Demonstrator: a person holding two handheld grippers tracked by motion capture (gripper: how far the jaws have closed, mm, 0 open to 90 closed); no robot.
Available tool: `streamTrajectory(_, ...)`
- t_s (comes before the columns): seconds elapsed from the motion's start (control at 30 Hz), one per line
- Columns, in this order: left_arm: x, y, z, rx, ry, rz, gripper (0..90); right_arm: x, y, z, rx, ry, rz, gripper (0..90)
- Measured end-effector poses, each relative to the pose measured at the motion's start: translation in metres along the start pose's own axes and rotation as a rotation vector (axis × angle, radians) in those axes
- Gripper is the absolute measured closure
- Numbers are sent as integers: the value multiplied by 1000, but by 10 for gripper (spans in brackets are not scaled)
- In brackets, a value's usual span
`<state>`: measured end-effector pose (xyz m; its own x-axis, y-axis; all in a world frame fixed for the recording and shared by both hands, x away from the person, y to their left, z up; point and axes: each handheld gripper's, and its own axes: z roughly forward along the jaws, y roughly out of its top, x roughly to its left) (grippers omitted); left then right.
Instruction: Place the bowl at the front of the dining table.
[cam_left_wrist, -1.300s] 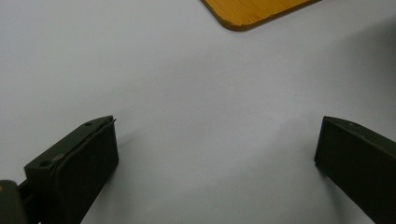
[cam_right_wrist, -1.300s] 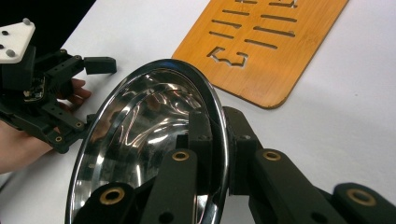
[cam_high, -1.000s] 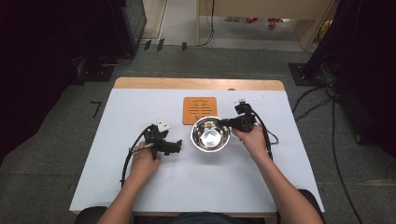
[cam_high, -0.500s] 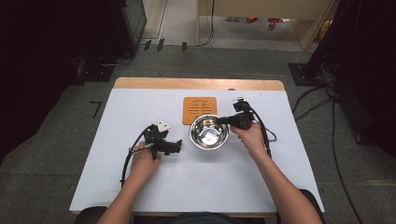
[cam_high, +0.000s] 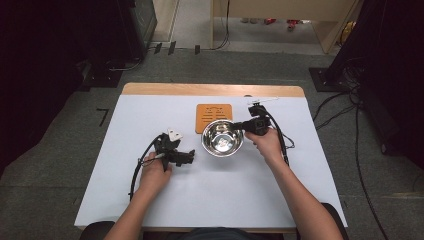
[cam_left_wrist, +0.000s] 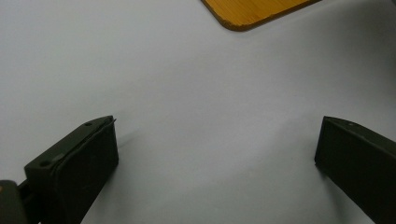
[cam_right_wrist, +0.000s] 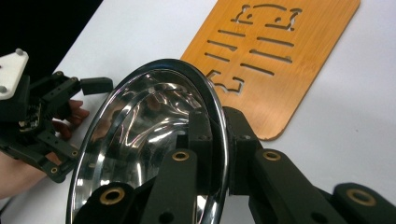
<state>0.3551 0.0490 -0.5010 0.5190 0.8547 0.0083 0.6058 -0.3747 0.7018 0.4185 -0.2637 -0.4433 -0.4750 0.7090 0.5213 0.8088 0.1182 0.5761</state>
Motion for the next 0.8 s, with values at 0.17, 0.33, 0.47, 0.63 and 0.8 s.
streamTrajectory(0.17, 0, 0, 0, 1, 0, 0, 0, -1, 3, 2, 1, -3, 3, 838)
streamTrajectory(0.33, 0, 0, 0, 3, 0, 3, 0, -2, 6, 4, 1, -1, 7, 838)
streamTrajectory(0.47, 0, 0, 0, 4, 0, 3, 0, -1, 9, 5, 6, -4, 9, 838)
streamTrajectory(0.63, 0, 0, 0, 3, 0, 2, 0, -2, 13, 6, 5, -1, 7, 838)
streamTrajectory(0.8, 0, 0, 0, 4, 0, 2, 0, -2, 16, 7, 3, -2, 8, 838)
